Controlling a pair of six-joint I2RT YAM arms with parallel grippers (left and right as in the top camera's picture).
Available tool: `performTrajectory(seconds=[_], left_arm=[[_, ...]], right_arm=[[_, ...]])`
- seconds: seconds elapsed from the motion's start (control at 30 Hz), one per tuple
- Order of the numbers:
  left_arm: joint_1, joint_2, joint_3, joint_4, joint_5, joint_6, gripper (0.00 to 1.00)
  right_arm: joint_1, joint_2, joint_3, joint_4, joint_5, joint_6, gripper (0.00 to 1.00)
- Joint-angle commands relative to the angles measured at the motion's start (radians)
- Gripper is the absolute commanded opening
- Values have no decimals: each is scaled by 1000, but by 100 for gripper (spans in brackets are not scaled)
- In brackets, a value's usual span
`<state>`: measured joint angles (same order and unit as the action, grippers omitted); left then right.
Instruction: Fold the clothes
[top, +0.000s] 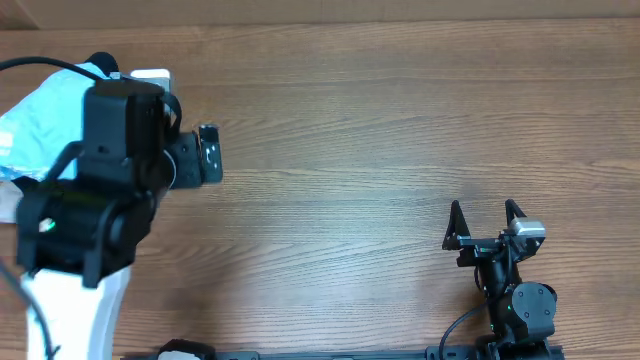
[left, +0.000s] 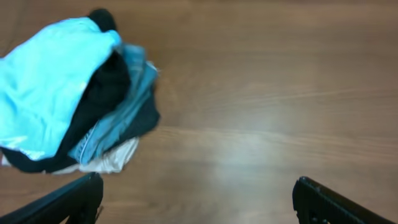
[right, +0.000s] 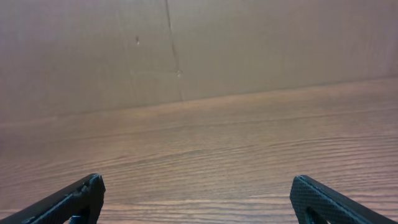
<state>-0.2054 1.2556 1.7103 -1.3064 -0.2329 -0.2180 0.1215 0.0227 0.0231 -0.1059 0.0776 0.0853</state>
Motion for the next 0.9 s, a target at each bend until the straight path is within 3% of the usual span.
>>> performTrajectory(seconds=[0.0,0.07,0.2,0.5,0.6,0.7,0.87], left_arm=[[89,-56,-302,217,-74,-129,100],[180,-170,-495,409,-73,-208,100],[310,-391,-753,585,-72,-280,100],[349,-1015,-1356,889,52,-271,100],[349,-1165,-1526,1000,105,-161,100],[349,-1255,-1637,1070,132,-118,100],[317,-1253,-1642,1081,149,-58,100]], right_arm=[[2,-3,-2,3,-5,-4,100],[2,-3,-2,3,-5,-4,100],[2,-3,-2,3,-5,-4,100],[2,-3,-2,3,-5,-4,100],[2,-3,-2,3,-5,-4,100],[2,-3,-2,3,-5,-4,100],[2,-3,-2,3,-5,-4,100]])
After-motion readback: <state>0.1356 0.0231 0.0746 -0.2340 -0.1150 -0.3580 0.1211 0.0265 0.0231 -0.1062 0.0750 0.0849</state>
